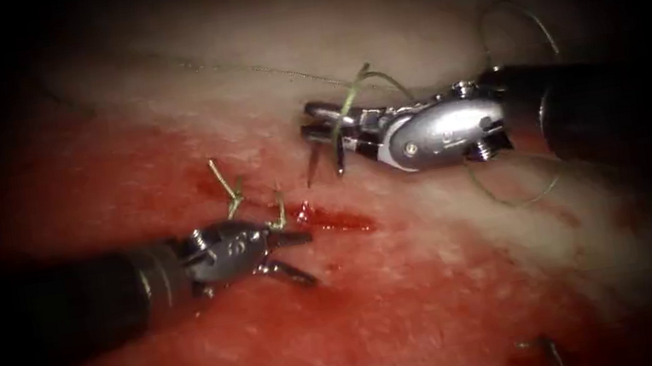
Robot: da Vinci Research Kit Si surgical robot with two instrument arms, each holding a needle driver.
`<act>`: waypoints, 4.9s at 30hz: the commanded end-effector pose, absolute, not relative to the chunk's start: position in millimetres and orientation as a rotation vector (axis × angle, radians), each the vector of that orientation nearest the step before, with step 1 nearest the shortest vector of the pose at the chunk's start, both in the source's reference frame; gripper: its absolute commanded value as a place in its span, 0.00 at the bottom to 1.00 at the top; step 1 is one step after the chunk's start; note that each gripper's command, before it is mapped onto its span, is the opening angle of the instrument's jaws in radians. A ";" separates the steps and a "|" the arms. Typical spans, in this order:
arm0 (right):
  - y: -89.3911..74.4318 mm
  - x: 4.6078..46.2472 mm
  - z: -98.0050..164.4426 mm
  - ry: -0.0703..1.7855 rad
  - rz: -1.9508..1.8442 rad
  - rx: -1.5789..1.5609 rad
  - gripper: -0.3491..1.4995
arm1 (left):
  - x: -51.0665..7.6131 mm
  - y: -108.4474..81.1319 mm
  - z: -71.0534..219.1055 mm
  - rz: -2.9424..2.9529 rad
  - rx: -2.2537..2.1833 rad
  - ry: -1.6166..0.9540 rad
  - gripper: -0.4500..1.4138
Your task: Wound Closure
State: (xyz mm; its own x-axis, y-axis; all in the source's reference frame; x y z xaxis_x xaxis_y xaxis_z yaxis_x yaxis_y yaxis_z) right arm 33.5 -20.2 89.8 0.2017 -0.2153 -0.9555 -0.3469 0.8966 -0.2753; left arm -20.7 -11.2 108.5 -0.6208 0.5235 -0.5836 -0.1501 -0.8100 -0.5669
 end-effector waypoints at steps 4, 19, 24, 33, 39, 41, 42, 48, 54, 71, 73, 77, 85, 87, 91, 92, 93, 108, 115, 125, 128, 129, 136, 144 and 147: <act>-20.8 35.0 90.8 1.376 0.072 -0.495 0.00 | -21.1 -11.2 109.0 2.432 -1.096 -0.676 0.42; -22.5 34.9 91.6 1.346 0.021 -0.488 0.00 | -20.9 -11.0 108.8 2.430 -1.098 -0.680 0.44; -22.8 34.2 91.2 1.347 0.017 -0.477 0.00 | -20.7 -10.9 108.9 2.431 -1.097 -0.677 0.45; -23.7 34.1 91.7 1.339 0.004 -0.474 0.00 | -20.6 -10.8 108.9 2.431 -1.097 -0.677 0.47; -25.5 34.3 92.6 1.317 -0.020 -0.497 0.00 | -20.6 -10.8 108.9 2.431 -1.097 -0.678 0.48; -26.3 34.5 92.7 1.310 -0.033 -0.510 0.00 | -20.6 -10.8 108.9 2.431 -1.097 -0.679 0.48; -26.6 34.6 92.8 1.307 -0.042 -0.514 0.00 | -20.6 -10.8 108.9 2.431 -1.097 -0.679 0.48; -29.9 35.2 94.6 1.265 -0.090 -0.516 0.00 | -20.6 -10.8 108.9 2.431 -1.097 -0.679 0.50; -30.8 35.9 96.7 1.257 -0.046 -0.449 0.00 | -20.5 -10.8 108.8 2.431 -1.097 -0.679 0.50; -32.3 36.1 98.1 1.171 0.163 -0.057 0.00 | -20.7 -11.0 108.7 2.434 -1.089 -0.680 0.50; -32.4 36.1 98.3 1.168 0.192 -0.035 0.00 | -20.7 -10.9 108.7 2.434 -1.089 -0.680 0.50; -32.5 36.0 98.5 1.162 0.234 0.002 0.00 | -20.8 -10.9 108.7 2.434 -1.088 -0.679 0.50; -32.4 35.8 98.9 1.151 0.305 0.083 0.00 | -20.8 -11.0 108.7 2.434 -1.088 -0.679 0.50; -32.6 36.0 99.4 1.152 0.314 0.107 0.00 | -20.8 -11.0 108.6 2.433 -1.088 -0.679 0.50; -32.9 36.0 100.1 1.144 0.321 0.142 0.00 | -20.8 -11.0 108.5 2.433 -1.087 -0.680 0.50; -33.0 36.0 100.2 1.142 0.326 0.155 0.00 | -20.8 -11.0 108.4 2.432 -1.087 -0.680 0.50; -33.1 36.0 100.5 1.140 0.328 0.171 0.00 | -20.9 -11.0 108.4 2.432 -1.087 -0.680 0.50; -34.7 36.8 100.5 1.104 0.309 0.295 0.00 | -20.8 -10.8 108.3 2.431 -1.086 -0.679 0.50; -34.9 35.6 99.9 1.120 0.279 0.323 0.00 | -20.7 -10.7 108.3 2.431 -1.087 -0.680 0.50; -36.1 35.6 100.4 1.049 0.304 0.402 0.00 | -20.7 -10.7 108.3 2.431 -1.087 -0.680 0.50; -36.8 35.7 101.1 1.031 0.351 0.458 0.00 | -20.7 -10.7 108.3 2.430 -1.087 -0.680 0.50; -36.8 35.7 101.1 1.031 0.351 0.458 0.00 | -20.7 -10.7 108.3 2.430 -1.087 -0.680 0.50; -37.7 35.8 101.6 1.021 0.431 0.591 0.00 | -20.7 -10.7 108.3 2.432 -1.084 -0.682 0.50; -38.4 36.0 101.6 1.014 0.428 0.649 0.00 | -20.7 -10.6 108.3 2.433 -1.082 -0.678 0.50; -38.7 35.9 101.8 1.005 0.435 0.667 0.00 | -20.8 -10.6 108.3 2.433 -1.082 -0.678 0.50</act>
State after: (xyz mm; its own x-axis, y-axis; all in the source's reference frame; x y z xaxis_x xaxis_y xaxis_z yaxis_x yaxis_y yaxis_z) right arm 35.1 -38.6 101.1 0.4836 0.6175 -0.6204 -0.0327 0.7210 0.6922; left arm -20.2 -10.5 107.6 -0.6255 0.5273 -0.5751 -0.1541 -0.8060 -0.5715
